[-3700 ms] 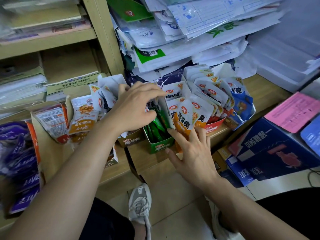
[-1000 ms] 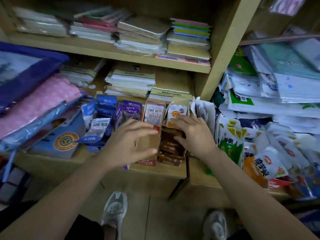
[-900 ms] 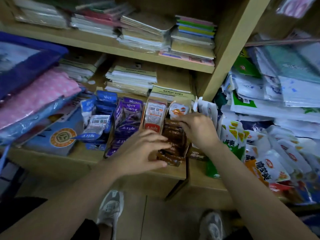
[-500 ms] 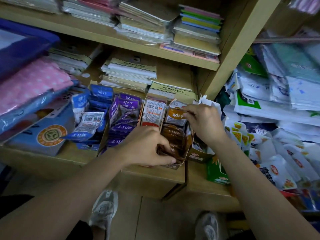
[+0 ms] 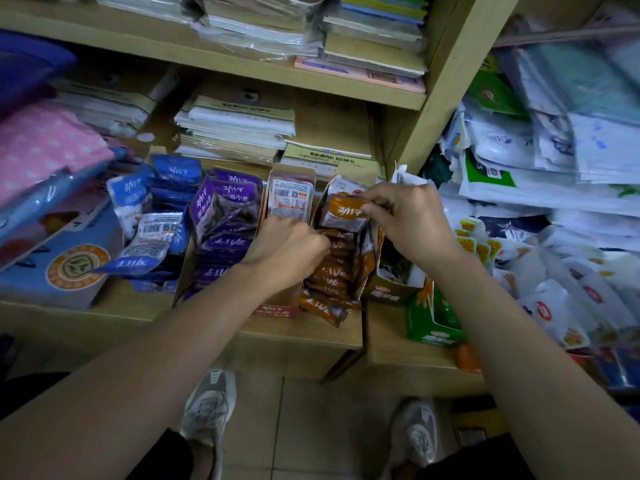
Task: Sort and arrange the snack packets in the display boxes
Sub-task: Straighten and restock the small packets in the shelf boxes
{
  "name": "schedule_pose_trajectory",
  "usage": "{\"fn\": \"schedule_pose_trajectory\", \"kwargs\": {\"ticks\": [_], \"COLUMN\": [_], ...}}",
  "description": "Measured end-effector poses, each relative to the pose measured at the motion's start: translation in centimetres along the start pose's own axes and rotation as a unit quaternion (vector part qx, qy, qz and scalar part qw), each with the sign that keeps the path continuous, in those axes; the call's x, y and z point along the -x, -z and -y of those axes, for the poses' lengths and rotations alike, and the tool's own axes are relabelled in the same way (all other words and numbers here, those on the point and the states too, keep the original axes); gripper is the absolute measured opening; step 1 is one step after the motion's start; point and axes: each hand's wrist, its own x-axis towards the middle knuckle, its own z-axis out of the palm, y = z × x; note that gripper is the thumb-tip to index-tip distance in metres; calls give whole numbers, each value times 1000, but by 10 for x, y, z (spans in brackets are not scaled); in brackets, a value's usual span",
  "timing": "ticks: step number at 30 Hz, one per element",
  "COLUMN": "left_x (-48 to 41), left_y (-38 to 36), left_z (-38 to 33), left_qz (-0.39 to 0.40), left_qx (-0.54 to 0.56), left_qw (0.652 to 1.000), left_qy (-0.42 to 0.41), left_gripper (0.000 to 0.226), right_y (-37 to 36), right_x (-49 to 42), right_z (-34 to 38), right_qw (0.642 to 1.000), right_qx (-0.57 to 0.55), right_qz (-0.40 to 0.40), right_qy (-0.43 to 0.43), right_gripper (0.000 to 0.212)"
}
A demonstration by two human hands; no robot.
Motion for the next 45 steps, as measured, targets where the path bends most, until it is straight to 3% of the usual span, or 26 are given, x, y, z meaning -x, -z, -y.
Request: {"fn": "schedule_pose_trajectory", "kwargs": {"ticks": [5,8,13,19,22,25,26,28,31,35,41,43,45], "left_x": [-6,-10,-11,3,15,22,21,19,14,7,11,14,17], "left_y": [-2,1,3,23,35,41,41,38,34,28,19,20,24], "left_z": [4,0,-3,2,5,1,-1,-4,-5,-6,-9,-10,-9], "left_qz": [-155,-188,-207,-10,174,229,229,195,88,-14,-50,-37,32], "left_qx": [129,174,224,339,235,142,131,131,211,250,251,256,280], "left_qw": [974,955,938,936,956,961,961,967,973,964,957,958,956], "left_qy": [100,150,165,92,5,-69,-83,-97,-22,88,134,119,79], "left_gripper": [4,6,6,22,63,87,85,57,19,13,15,17,23], "right_y": [2,2,2,1,1,-1,-1,-1,-1,-2,-2,-2,-2], "right_x": [2,2,2,15,28,34,34,33,31,29,29,28,29], "right_z": [-1,-3,-3,1,5,6,7,6,3,-3,-4,-3,-2], "right_qw": [1000,999,999,999,998,996,996,997,996,996,995,995,994], "right_qx": [-13,-18,-21,-36,-32,-34,-35,-39,-54,-66,-70,-71,-71], "right_qz": [-25,-33,-26,35,55,72,73,64,61,57,62,69,81], "right_qy": [-7,-13,-13,-1,22,26,27,29,21,-7,-24,-25,-32], "right_gripper": [17,18,19,23,24,25,24,22,20,20,18,18,20]}}
